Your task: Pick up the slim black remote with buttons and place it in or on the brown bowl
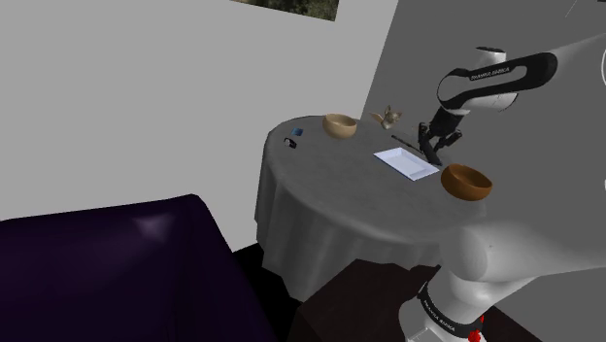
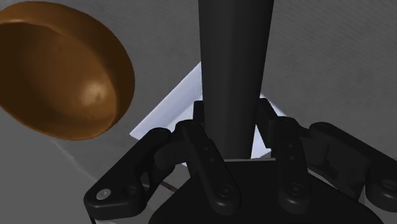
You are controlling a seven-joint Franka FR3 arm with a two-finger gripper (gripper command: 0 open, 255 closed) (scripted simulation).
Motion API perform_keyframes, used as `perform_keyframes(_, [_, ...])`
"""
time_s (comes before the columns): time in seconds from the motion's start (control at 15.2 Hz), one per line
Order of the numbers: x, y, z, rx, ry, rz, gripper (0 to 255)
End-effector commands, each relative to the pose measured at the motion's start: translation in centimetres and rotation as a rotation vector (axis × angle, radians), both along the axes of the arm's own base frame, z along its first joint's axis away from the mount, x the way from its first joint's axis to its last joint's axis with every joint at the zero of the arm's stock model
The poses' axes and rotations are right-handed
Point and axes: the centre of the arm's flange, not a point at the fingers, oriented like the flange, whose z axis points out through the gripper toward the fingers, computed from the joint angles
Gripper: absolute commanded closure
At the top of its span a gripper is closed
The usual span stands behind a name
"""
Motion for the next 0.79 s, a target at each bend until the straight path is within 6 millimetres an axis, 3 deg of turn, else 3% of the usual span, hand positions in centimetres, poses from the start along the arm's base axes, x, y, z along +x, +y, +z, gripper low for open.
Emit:
perform_keyframes(0.0, [-2.0, -1.9, 0.0, 0.0, 0.0, 0.002, 255])
perform_keyframes(0.73, [-11.7, -12.7, -0.5, 0.0, 0.0, 0.002, 255])
